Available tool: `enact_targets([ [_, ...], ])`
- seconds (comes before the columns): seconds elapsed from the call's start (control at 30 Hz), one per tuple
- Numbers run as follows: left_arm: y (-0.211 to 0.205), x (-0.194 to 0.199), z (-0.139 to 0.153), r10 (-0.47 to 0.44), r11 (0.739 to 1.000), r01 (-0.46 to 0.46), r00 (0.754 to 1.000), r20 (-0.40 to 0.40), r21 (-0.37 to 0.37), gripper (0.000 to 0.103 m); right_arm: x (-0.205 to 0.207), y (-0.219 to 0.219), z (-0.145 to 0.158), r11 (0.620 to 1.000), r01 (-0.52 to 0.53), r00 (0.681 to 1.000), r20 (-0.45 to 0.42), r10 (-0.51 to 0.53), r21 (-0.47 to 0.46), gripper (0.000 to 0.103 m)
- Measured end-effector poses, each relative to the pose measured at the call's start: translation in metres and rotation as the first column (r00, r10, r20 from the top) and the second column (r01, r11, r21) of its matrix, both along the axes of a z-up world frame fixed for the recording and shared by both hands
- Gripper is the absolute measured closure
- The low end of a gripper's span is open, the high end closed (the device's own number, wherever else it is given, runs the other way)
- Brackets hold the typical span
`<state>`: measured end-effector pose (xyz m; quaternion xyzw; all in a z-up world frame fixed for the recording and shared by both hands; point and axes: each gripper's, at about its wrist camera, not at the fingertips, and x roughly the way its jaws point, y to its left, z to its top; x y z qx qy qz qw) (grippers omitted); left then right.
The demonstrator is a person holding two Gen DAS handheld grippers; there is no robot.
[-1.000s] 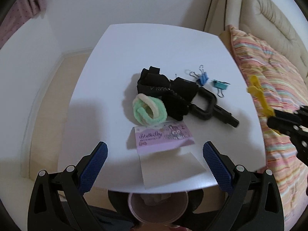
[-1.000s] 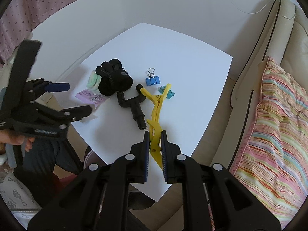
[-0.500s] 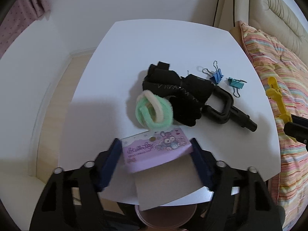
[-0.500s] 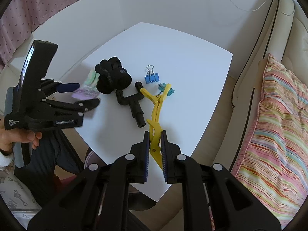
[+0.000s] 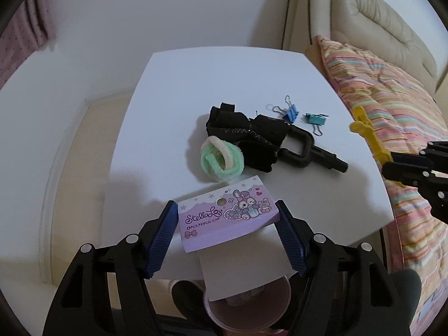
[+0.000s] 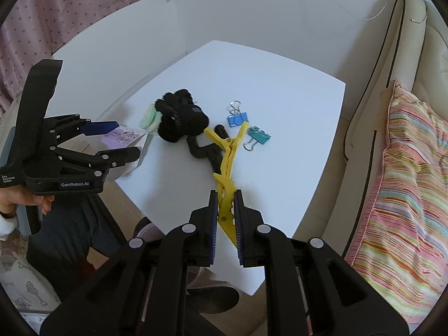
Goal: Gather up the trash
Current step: 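Grasp the pink pencil-cap box with the left gripper while the right gripper holds the yellow clip, then lower the yellow clip into the pink wastebasket and open the right gripper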
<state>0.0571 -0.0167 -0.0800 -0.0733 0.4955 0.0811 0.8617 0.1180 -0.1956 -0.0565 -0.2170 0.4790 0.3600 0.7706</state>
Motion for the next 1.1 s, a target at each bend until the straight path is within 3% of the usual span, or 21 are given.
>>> enact_targets([
  [0.37,0.000,-0.031,0.026,-0.135,0.991,0.135,0.988,0.076,0.008,0.035,-0.035,0.006,0.013,0.999,-0.016,0.999,0.031,0.015,0.040,0.092],
  [0.7,-0.009,-0.066,0.055,-0.257,0.966,0.255,0.953,0.160,0.031,0.035,-0.075,0.006,0.027,0.997,-0.038,0.997,0.066,0.034,0.067,0.092],
  [1.1,-0.007,-0.104,0.062,-0.284,0.959,0.279,0.939,0.195,0.053,0.035,-0.129,0.009,0.027,0.993,-0.069,0.996,0.070,0.062,0.097,0.092],
])
